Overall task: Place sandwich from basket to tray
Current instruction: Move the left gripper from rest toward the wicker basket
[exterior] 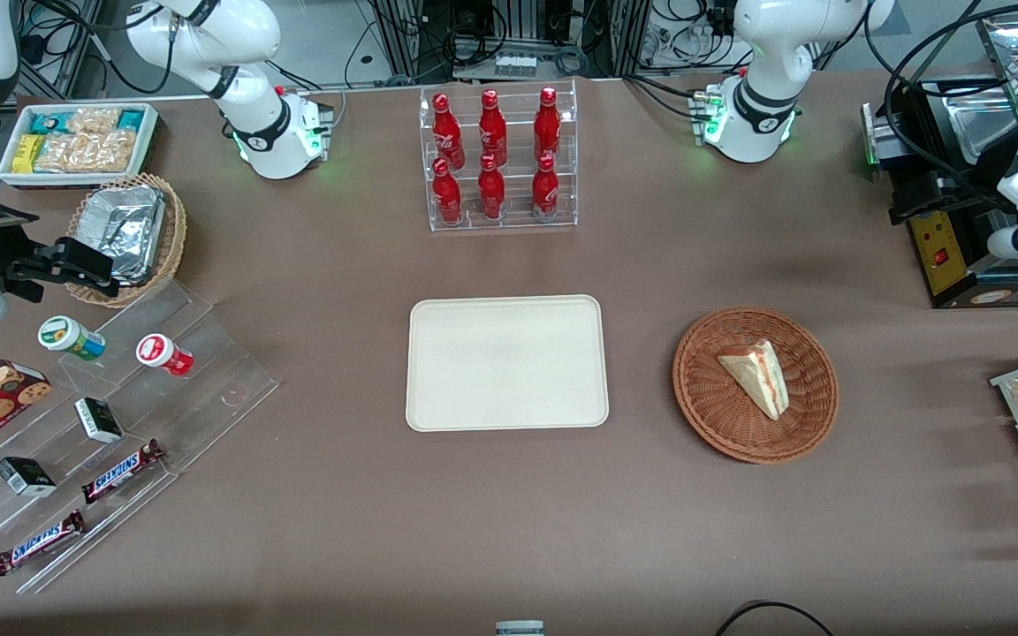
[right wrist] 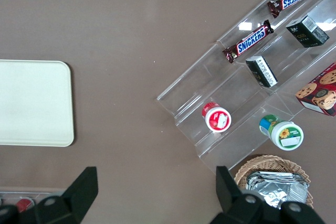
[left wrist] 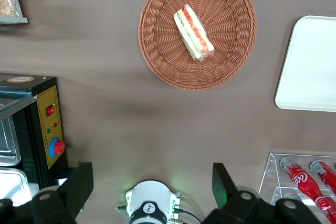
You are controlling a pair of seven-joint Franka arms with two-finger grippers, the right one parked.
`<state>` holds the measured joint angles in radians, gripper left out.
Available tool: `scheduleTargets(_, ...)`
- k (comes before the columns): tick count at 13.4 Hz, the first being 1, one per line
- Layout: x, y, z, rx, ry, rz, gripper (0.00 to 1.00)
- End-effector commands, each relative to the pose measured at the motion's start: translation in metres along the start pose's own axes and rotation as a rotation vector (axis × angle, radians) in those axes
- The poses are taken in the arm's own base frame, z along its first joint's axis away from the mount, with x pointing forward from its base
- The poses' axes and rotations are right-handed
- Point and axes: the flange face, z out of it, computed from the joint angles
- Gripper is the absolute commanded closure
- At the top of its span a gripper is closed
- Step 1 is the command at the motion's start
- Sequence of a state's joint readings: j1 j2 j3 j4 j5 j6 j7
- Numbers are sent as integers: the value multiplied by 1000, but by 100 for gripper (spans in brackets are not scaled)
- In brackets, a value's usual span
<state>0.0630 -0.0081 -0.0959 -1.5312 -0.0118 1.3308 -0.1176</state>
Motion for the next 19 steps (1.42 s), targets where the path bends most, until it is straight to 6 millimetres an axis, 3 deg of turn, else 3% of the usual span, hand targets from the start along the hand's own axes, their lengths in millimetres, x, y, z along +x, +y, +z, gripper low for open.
scheduleTargets(1, 1, 1, -4, 5, 18, 20, 0)
scheduleTargets(5, 4, 4, 3, 9, 3, 29, 0)
scheduleTargets(9, 38, 13, 46, 13, -6, 38, 0)
scheduleTargets(13, 63, 17, 113, -2, 69, -175, 0)
scheduleTargets(17, 65, 55, 190, -15, 165, -469, 0)
scheduleTargets(19, 63, 60, 225, -41, 198, -595, 0)
